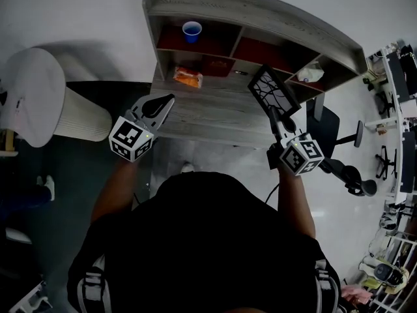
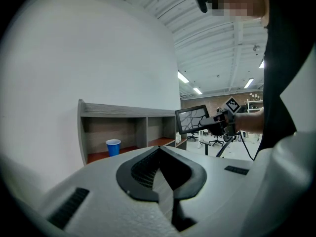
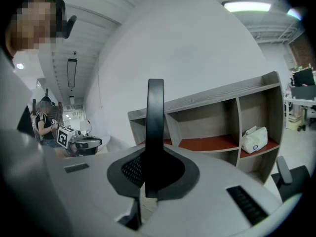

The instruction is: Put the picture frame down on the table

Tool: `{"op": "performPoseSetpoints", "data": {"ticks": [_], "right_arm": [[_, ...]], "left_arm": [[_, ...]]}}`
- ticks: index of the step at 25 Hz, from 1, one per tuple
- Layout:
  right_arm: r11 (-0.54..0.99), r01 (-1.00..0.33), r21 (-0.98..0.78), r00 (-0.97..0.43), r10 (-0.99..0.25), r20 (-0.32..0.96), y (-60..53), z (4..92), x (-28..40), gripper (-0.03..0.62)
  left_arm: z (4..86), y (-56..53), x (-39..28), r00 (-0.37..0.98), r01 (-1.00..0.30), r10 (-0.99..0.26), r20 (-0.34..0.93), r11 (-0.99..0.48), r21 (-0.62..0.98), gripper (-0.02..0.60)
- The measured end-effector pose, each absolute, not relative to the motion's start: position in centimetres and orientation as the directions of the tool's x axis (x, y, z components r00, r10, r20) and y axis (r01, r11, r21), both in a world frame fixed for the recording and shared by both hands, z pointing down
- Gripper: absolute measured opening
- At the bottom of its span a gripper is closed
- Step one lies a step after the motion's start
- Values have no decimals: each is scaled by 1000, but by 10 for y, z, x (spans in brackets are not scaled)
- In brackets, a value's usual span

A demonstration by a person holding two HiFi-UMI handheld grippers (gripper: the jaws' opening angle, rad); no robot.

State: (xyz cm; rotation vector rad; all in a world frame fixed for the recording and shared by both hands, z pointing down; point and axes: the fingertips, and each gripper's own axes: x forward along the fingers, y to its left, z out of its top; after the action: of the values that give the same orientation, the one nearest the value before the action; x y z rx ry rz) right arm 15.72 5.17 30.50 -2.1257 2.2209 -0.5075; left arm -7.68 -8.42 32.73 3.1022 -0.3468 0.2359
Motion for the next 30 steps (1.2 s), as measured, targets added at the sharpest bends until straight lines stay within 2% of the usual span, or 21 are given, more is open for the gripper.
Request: {"op": "performPoseSetpoints", "data": {"ticks": [16, 30], "right_arm": [[-29, -976, -218, -27, -969, 246, 22, 311, 134, 17], [-37, -973, -227, -20, -969, 245, 23, 314, 117, 17]], "left_arm": [[347, -129, -90, 967, -171, -168, 194, -985, 2, 15], [350, -125, -84, 972, -106, -101, 210, -994, 13, 15]]}}
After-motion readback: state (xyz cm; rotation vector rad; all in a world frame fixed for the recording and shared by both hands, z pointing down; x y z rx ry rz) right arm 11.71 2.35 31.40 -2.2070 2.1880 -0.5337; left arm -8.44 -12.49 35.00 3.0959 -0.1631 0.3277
